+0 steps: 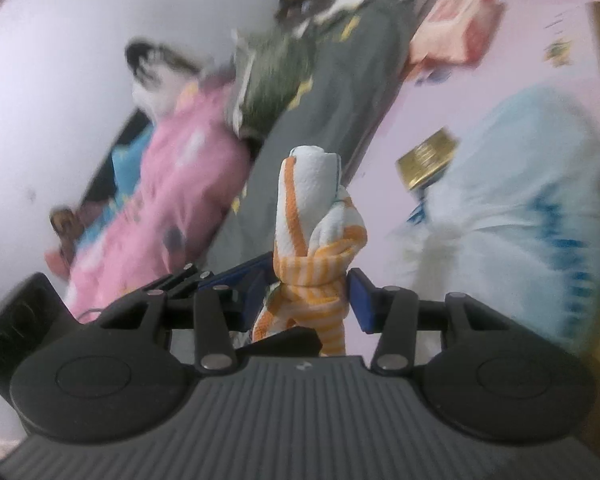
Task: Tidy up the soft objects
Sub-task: 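Carry the sock bundle with the right tool into the box and release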
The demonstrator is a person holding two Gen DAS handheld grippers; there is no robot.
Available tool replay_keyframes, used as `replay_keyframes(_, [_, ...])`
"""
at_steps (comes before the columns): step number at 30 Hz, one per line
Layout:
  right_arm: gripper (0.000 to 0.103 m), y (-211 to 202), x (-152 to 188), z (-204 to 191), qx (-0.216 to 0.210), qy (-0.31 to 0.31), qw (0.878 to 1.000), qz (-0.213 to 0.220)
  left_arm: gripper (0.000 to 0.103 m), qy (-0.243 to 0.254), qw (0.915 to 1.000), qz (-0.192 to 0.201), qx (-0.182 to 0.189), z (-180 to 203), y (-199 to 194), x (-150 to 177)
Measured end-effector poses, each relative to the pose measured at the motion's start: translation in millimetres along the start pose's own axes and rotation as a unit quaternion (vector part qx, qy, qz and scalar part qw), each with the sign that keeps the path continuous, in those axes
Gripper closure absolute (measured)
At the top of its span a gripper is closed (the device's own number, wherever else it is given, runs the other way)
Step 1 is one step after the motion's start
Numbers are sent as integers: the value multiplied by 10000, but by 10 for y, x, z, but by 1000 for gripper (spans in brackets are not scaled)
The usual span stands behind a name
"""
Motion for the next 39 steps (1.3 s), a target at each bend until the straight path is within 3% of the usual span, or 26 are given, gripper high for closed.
replay_keyframes(8, [58, -970, 0, 722, 259, 642, 9943, 808, 40, 786, 9934, -218, 809, 888, 608, -154])
replay_keyframes(15, [58, -1351, 257, 1416, 716, 1321, 9850, 843, 40, 753, 9857, -689, 1339, 1227, 1085, 42])
replay_keyframes(20, [59, -1237, 444, 1593, 867, 1500, 9828, 642, 40, 512, 9822, -1049, 1474, 1068, 1216, 215])
replay_keyframes(23, [56, -1095, 503, 1644, 1031, 1384, 9844, 355, 35, 289, 9830, -1102, 1441, 945, 1136, 265])
replay_keyframes(25, [38, -983, 545, 1704, 1095, 1494, 9826, 92, 29, 252, 9852, -980, 1386, 866, 996, 257])
replay_keyframes(30, [30, -1076, 530, 1799, 1241, 1659, 9781, 207, 28, 97, 9897, -746, 1219, 623, 849, 185])
replay_keyframes(36, [28, -1103, 340, 1776, 900, 1994, 9744, 523, 28, -358, 9931, -566, 958, 272, 627, 180])
replay_keyframes(39, [21, -962, 258, 1675, 526, 2209, 9731, 382, 28, -534, 9945, -447, 788, 92, 472, 205])
Point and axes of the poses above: each gripper's, at about its wrist camera, not at the fingertips, and y roughly the way its jaws point, z to its right, x to its underside, the point moved 10 cm from there along y, roughly the way its jaws point, and after that the axes turned 11 degrees about x, right-handed, at the moved point
